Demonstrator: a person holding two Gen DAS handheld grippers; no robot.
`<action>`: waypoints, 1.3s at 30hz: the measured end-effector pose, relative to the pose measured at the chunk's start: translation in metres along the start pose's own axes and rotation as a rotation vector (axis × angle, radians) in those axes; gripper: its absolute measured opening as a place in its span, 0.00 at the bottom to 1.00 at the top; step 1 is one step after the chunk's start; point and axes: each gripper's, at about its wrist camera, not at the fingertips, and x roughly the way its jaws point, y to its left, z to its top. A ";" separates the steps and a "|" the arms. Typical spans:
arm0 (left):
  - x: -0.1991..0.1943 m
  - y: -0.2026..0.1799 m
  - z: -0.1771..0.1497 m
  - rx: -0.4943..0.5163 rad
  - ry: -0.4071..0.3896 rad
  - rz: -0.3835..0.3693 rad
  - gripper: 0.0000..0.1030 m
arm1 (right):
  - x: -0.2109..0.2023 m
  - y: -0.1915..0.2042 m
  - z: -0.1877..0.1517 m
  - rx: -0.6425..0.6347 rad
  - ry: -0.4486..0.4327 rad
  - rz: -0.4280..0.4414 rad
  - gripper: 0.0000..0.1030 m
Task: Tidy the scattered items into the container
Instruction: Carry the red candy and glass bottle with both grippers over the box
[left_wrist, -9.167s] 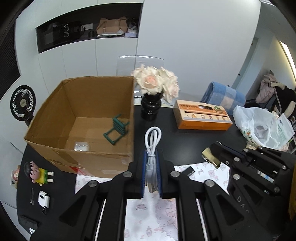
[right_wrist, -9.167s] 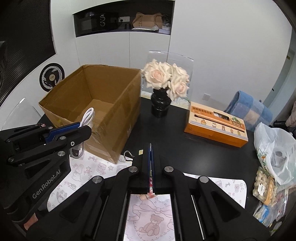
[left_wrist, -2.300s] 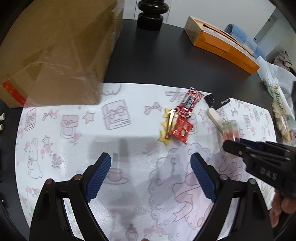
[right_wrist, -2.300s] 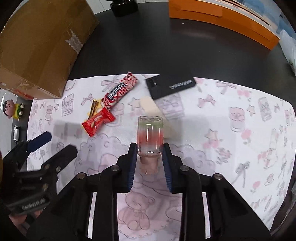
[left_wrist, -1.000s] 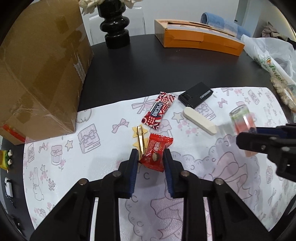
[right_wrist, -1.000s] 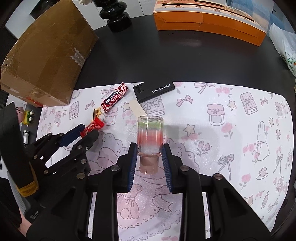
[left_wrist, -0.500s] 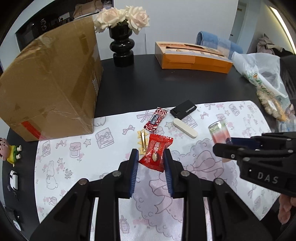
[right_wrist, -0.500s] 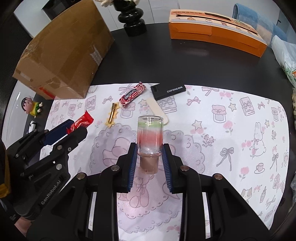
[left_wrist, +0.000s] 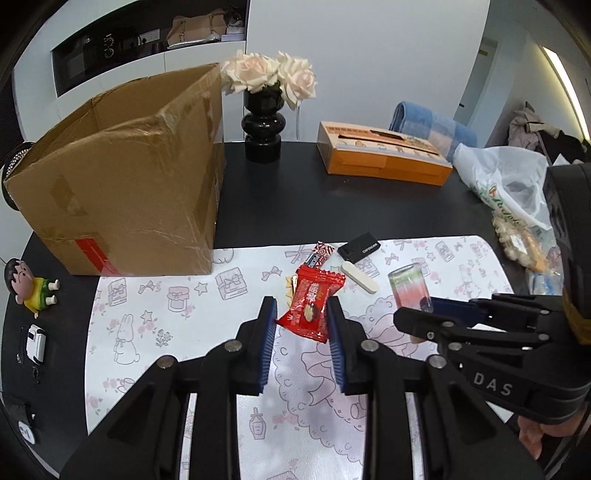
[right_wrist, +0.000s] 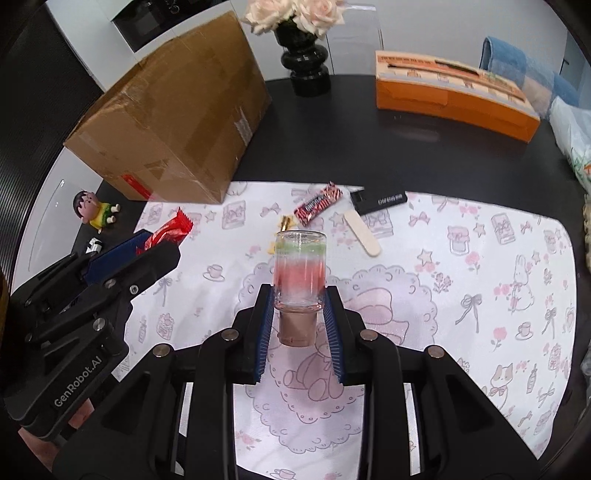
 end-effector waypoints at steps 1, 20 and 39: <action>-0.005 0.002 0.002 -0.002 -0.007 0.001 0.26 | -0.004 0.003 0.002 -0.003 -0.006 0.000 0.27; -0.072 0.058 0.072 -0.081 -0.106 0.017 0.26 | -0.063 0.089 0.087 -0.126 -0.086 0.026 0.27; -0.069 0.147 0.159 -0.171 -0.213 0.031 0.26 | -0.043 0.175 0.188 -0.207 -0.116 0.017 0.27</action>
